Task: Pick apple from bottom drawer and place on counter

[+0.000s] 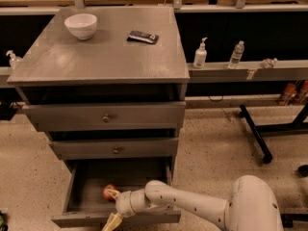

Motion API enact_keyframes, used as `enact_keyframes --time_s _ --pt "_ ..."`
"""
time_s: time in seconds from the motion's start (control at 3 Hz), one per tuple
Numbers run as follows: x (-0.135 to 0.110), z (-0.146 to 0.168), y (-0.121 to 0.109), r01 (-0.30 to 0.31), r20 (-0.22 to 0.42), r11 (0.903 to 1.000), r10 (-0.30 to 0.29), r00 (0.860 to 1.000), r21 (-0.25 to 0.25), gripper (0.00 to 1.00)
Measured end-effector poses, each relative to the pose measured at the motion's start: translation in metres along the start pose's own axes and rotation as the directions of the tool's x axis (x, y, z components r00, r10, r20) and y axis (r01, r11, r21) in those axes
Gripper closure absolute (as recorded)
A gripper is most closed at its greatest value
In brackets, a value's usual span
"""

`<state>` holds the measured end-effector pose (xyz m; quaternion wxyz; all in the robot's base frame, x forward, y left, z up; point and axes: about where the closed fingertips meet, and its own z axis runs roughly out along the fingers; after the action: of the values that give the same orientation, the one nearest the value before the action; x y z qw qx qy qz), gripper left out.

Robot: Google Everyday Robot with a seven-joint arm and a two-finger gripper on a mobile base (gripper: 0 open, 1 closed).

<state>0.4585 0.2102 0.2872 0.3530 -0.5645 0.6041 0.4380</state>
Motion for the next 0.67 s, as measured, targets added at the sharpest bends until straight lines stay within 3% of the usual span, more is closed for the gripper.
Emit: enact_keyframes --time_s 0.33,0.67 --pt "0.012 0.006 -0.021 0.018 -0.005 0.9998 -0.018 1.0 0.014 0.0" --pt "0.026 0.007 -0.081 0.062 -0.012 0.9956 -0.062 0.998 0.07 0.0"
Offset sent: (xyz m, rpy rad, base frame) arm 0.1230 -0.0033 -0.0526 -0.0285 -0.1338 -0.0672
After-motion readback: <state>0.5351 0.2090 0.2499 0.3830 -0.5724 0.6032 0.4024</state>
